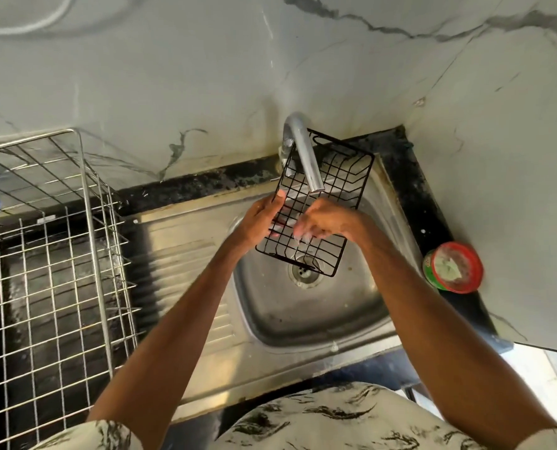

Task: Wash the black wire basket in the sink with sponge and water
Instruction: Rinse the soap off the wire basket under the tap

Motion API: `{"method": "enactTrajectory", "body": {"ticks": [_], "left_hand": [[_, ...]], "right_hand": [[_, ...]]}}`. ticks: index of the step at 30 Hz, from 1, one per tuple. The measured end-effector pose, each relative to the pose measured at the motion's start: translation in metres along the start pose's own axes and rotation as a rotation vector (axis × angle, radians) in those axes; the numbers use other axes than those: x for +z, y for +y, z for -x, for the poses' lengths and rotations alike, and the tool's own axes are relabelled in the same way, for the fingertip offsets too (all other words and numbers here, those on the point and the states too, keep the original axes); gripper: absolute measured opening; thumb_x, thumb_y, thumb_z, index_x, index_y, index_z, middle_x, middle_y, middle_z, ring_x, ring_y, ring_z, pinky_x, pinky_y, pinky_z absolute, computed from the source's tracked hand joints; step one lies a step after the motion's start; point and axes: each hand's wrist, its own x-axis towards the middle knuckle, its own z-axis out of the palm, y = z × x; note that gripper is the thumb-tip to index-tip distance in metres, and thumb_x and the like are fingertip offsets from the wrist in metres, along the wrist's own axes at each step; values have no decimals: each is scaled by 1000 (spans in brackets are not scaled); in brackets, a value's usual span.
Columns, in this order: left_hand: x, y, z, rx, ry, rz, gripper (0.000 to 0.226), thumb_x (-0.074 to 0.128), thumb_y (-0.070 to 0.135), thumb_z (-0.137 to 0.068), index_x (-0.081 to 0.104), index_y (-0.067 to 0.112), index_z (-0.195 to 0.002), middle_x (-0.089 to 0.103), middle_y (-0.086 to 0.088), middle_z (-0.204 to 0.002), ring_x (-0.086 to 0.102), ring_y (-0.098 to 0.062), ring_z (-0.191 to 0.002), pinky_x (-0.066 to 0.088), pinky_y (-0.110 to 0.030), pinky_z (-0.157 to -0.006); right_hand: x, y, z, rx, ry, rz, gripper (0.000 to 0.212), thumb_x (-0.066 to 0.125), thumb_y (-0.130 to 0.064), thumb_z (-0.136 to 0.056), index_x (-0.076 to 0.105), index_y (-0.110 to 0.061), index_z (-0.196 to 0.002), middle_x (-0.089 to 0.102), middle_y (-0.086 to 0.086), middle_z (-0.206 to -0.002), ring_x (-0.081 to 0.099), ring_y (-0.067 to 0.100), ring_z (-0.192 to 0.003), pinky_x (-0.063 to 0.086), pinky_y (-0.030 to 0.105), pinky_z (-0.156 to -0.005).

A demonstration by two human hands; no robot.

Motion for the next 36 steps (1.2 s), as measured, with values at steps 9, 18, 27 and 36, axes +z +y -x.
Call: {"method": "enactTrajectory", "body": {"ticks": [9, 18, 27, 36], "left_hand": [[4, -5, 4, -18, -4, -4, 46, 36, 55, -108, 58, 30, -140, 65, -5, -136, 65, -31, -120, 63, -45, -85], [0, -9, 2, -31, 24, 9, 62, 39, 62, -104, 44, 25, -154, 48, -11, -157, 52, -33, -139, 56, -55, -98], [4, -22, 12, -80, 3, 88, 55, 41, 57, -106, 56, 17, -140, 62, -15, -140, 68, -31, -119, 63, -45, -86], [32, -23, 31, -135, -51, 175, 37, 34, 52, -109, 62, 32, -123, 71, -7, -125, 73, -33, -106, 64, -49, -84]], "right_hand": [[-5, -9, -5, 3, -100, -971, 21, 48, -5, -100, 67, 2, -96, 70, 15, -92, 70, 23, -81, 61, 33, -77], [-7, -7, 2, -66, 217, -386, 23, 53, -12, -101, 71, 1, -106, 77, 15, -97, 74, 29, -94, 61, 32, -76], [2, -3, 4, -17, 14, -57, 17, 66, -7, -94, 73, 4, -105, 76, 15, -102, 74, 26, -101, 59, 35, -90], [-1, 18, 35, -263, 554, -7, 32, 61, 0, -89, 71, -8, -119, 73, 3, -112, 70, 11, -99, 56, 13, -80]]}}
